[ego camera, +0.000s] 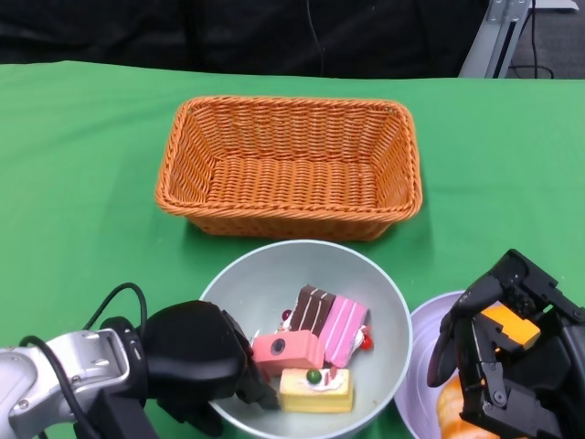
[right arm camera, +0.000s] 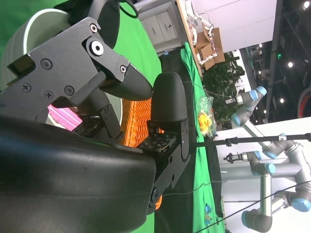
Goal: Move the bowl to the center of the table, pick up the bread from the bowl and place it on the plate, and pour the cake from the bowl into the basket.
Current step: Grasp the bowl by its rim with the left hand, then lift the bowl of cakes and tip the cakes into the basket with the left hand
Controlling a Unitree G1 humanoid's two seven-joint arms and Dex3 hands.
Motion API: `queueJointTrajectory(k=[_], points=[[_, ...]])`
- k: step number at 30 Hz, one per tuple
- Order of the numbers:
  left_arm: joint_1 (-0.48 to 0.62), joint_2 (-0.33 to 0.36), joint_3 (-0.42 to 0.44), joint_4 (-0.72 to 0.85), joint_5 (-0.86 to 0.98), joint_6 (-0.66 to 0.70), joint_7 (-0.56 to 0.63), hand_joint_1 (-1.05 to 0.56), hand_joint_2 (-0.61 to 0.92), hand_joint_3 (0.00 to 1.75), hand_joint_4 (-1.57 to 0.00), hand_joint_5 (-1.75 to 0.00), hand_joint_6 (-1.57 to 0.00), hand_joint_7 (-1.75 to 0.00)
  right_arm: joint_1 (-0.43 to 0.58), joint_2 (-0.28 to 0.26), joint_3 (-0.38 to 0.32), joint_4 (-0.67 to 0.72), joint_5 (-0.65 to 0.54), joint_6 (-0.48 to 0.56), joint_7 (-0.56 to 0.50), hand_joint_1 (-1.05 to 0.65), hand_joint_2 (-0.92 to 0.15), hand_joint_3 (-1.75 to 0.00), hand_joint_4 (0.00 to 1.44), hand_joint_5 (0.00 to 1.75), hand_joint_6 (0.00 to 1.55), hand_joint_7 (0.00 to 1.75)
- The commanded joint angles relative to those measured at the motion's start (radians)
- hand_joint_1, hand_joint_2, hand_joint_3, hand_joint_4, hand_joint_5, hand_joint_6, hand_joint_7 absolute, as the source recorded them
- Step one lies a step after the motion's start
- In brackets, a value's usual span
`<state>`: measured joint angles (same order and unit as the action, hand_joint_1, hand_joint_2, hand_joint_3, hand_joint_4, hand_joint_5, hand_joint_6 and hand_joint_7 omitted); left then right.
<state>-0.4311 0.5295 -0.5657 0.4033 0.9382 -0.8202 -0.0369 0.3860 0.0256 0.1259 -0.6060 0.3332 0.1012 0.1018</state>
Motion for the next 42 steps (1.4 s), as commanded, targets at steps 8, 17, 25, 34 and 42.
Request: queueJointTrajectory(k=[8,17,25,34,42], points=[[-0.046,-0.024,-0.047,0.187,0.052,-0.104,0.286,-0.3,0.92,0.11,-0.72,-1.43,-1.24,-0.03,0.002,-0.006,-0.007,0.009,-0.021,-0.037,0.004,-0.13,-0.59,-1.15,0.77,1.75,0.6,1.59],[-0.132,-0.063,-0.038,0.482,-0.114,-0.411,0.403,-0.25,0.92,0.21,-0.73,-1.72,-0.7,-1.35,0.005,0.003,-0.004,0.017,-0.034,-0.042,0.0,-0.12,-0.6,-1.15,0.78,1.75,0.61,1.59],[-0.144,-0.004,-0.018,0.495,-0.469,-0.599,0.14,-0.31,0.92,0.3,-0.78,-1.66,-0.75,-1.24,-0.003,0.014,0.0,0.032,-0.044,-0.043,-0.006,-0.11,-0.59,-1.17,0.79,1.75,0.62,1.59],[-0.083,0.132,-0.06,0.153,-1.088,-0.414,-0.201,-0.24,0.64,0.84,-0.77,-1.72,-0.8,-1.27,-0.016,0.021,-0.001,0.052,-0.053,-0.046,-0.011,-0.11,-0.58,-1.2,0.8,1.75,0.62,1.6],[-0.136,0.006,0.137,0.013,-1.337,-0.099,-0.457,-0.1,0.44,1.31,-0.76,-1.72,-0.79,-1.35,-0.024,0.021,0.0,0.072,-0.05,-0.047,-0.001,-0.11,-0.56,-1.23,0.79,1.75,0.61,1.6]])
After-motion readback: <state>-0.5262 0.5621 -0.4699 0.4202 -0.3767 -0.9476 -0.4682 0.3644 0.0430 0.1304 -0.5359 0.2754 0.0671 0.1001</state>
